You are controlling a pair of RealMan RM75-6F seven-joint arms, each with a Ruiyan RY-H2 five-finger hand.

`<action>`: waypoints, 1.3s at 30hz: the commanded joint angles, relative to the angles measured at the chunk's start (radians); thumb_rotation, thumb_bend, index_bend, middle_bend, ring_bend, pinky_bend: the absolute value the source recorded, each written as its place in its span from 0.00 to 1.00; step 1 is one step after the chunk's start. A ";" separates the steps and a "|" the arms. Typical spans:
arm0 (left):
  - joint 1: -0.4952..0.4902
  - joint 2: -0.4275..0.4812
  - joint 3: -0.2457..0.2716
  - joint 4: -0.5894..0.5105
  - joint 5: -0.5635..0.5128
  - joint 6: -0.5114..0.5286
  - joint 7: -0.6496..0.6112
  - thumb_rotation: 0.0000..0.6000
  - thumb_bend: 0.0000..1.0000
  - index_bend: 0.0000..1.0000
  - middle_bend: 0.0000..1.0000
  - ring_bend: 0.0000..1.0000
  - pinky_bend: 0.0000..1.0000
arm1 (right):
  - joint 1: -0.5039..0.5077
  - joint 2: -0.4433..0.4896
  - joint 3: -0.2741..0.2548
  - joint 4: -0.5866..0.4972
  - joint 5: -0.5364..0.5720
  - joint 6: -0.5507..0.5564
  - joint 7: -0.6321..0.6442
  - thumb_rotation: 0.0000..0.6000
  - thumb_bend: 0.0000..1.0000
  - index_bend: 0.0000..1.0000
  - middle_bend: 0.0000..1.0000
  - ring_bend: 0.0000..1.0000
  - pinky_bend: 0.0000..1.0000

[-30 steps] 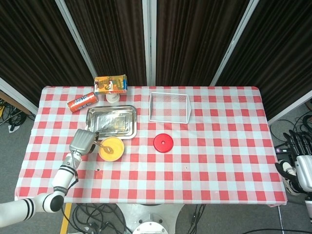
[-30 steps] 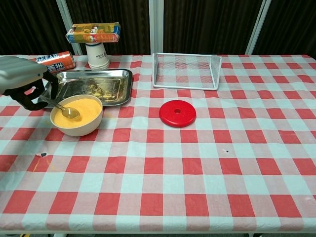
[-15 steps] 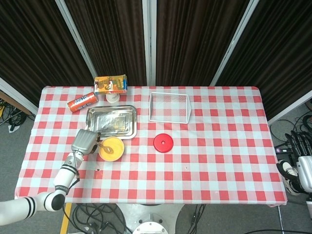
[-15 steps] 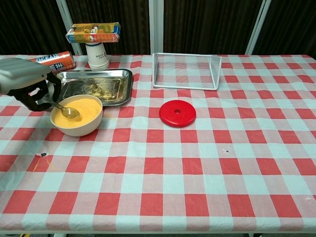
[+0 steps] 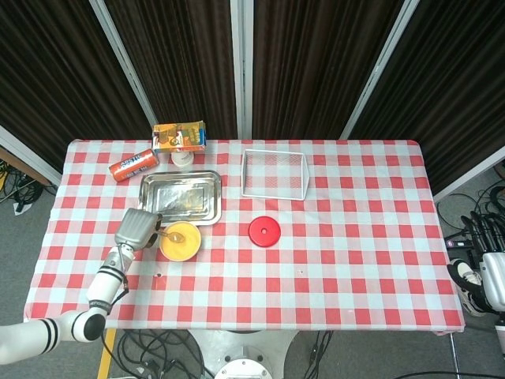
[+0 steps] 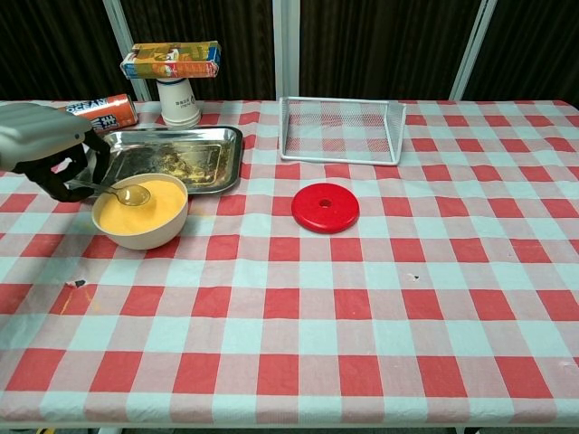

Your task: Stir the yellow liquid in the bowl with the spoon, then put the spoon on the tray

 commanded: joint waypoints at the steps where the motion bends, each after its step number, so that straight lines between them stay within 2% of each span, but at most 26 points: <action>1: -0.003 0.005 0.015 -0.015 0.019 0.034 0.057 1.00 0.39 0.61 0.90 0.91 0.94 | 0.001 -0.001 0.000 0.001 -0.001 -0.002 0.001 1.00 0.20 0.00 0.00 0.00 0.00; 6: -0.026 0.006 0.041 -0.032 0.020 0.091 0.250 1.00 0.40 0.61 0.90 0.91 0.94 | 0.003 -0.003 -0.001 0.003 -0.004 -0.003 0.004 1.00 0.20 0.00 0.00 0.00 0.00; 16: -0.088 0.010 0.049 -0.170 -0.088 0.196 0.620 1.00 0.42 0.61 0.90 0.92 0.94 | 0.002 -0.005 -0.003 0.009 -0.011 0.001 0.012 1.00 0.20 0.00 0.00 0.00 0.00; 21: -0.100 -0.032 0.052 -0.172 -0.076 0.260 0.692 1.00 0.42 0.62 0.90 0.92 0.94 | 0.000 -0.005 -0.003 0.014 -0.011 0.005 0.020 1.00 0.20 0.00 0.00 0.00 0.00; 26: -0.102 -0.097 0.079 -0.113 -0.050 0.319 0.779 1.00 0.42 0.64 0.91 0.92 0.95 | -0.003 -0.004 -0.003 0.018 -0.011 0.009 0.026 1.00 0.20 0.00 0.00 0.00 0.00; 39: -0.092 -0.233 0.089 0.019 -0.005 0.416 0.901 1.00 0.41 0.64 0.91 0.93 0.95 | 0.000 -0.008 -0.004 0.022 -0.015 0.005 0.028 1.00 0.20 0.00 0.00 0.00 0.00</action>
